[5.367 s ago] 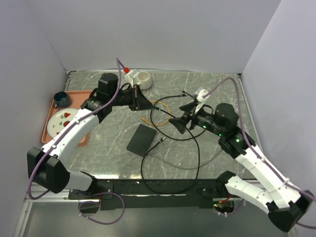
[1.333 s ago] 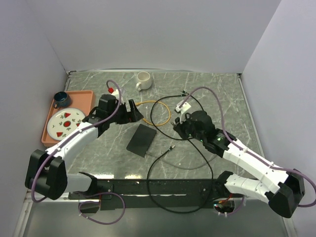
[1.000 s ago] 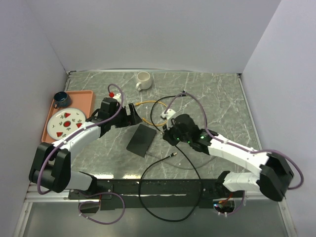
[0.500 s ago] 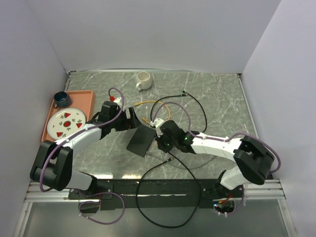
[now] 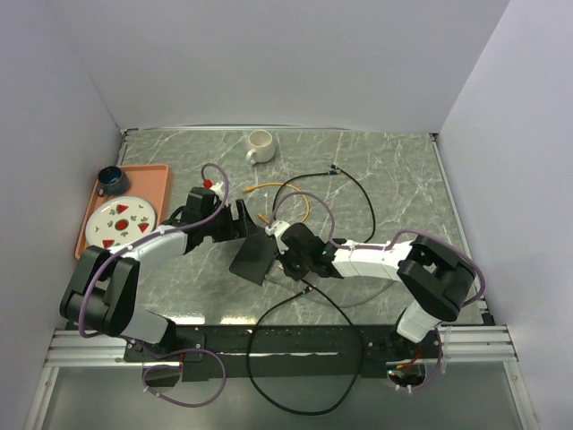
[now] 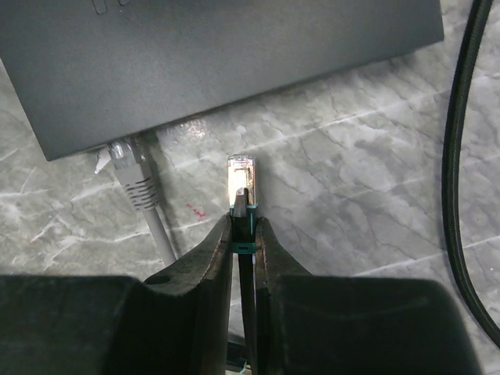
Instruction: Insert the plug into the switch port
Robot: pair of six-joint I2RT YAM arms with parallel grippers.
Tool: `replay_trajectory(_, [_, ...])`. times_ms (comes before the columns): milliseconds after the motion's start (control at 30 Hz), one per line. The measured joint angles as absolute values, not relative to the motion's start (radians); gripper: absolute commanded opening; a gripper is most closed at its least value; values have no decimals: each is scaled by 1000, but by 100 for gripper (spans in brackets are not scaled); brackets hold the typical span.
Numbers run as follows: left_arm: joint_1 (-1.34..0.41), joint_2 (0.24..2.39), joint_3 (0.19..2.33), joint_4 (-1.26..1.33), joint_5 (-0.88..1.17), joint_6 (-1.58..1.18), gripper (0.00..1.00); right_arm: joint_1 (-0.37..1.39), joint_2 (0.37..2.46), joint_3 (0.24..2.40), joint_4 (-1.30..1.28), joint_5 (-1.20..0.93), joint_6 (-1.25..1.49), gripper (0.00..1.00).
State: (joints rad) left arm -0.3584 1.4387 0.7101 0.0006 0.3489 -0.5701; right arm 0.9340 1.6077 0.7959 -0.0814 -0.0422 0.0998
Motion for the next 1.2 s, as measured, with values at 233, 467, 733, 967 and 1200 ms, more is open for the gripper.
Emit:
replay_trajectory(233, [-358, 1460, 697, 22, 367, -572, 87, 944, 1620, 802, -58, -41, 100, 0])
replay_trajectory(467, [-357, 1480, 678, 45, 377, -589, 81, 952, 1624, 802, -44, -39, 100, 0])
replay_trajectory(733, [-357, 1490, 667, 65, 391, -600, 76, 970, 1644, 823, -44, -25, 101, 0])
replay_trajectory(967, [-357, 1497, 667, 71, 396, -606, 74, 982, 1673, 858, -58, 6, 115, 0])
replay_trajectory(1200, [-357, 1502, 656, 72, 403, -607, 72, 986, 1674, 863, -62, 23, 130, 0])
